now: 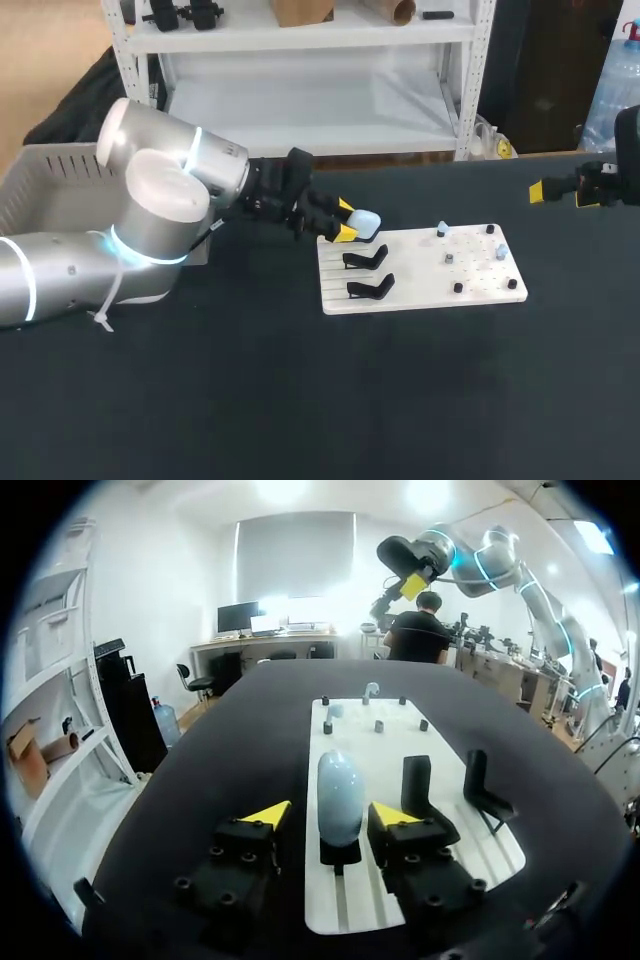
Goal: Pick up each earbud case from the left stands, insert the matching earbuds, close the lid, and place the case in the box.
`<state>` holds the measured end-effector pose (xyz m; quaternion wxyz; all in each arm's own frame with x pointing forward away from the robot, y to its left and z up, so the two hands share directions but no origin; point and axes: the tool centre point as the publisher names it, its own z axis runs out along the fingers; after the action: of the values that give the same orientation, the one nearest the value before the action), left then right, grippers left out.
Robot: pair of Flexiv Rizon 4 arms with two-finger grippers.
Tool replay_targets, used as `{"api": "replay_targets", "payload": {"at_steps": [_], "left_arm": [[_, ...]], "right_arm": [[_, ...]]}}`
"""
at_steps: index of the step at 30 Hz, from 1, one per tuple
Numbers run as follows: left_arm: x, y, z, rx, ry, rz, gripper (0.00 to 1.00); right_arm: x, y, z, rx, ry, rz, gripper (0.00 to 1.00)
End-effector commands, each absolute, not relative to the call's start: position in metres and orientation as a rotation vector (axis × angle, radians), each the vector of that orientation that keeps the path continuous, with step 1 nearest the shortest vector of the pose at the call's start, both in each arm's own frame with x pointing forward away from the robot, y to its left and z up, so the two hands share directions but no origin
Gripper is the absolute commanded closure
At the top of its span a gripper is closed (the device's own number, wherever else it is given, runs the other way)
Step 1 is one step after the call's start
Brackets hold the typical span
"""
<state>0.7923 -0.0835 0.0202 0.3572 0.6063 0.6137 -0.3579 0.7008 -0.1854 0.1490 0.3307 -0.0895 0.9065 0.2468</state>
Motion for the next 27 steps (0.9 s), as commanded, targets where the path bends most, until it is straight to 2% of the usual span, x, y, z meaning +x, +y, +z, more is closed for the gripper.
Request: {"api": "replay_targets", "payload": {"at_steps": [1, 20, 27], "left_arm": [[0.7969, -0.0871, 0.0173, 1.569, 1.582, -0.939, 0.53], [0.7949, -0.0959, 0.0148, 1.560, 1.577, -0.967, 0.65], [0.7928, -0.0951, 0.0131, 1.555, 1.580, -0.968, 0.65]], "right_arm": [[0.7011, -0.1859, 0.1492, -0.235, 2.372, 0.646, 0.00], [0.7011, -0.1859, 0.1492, -0.235, 2.372, 0.646, 0.00], [0.7011, -0.1859, 0.1492, -0.235, 2.372, 0.646, 0.00]]}}
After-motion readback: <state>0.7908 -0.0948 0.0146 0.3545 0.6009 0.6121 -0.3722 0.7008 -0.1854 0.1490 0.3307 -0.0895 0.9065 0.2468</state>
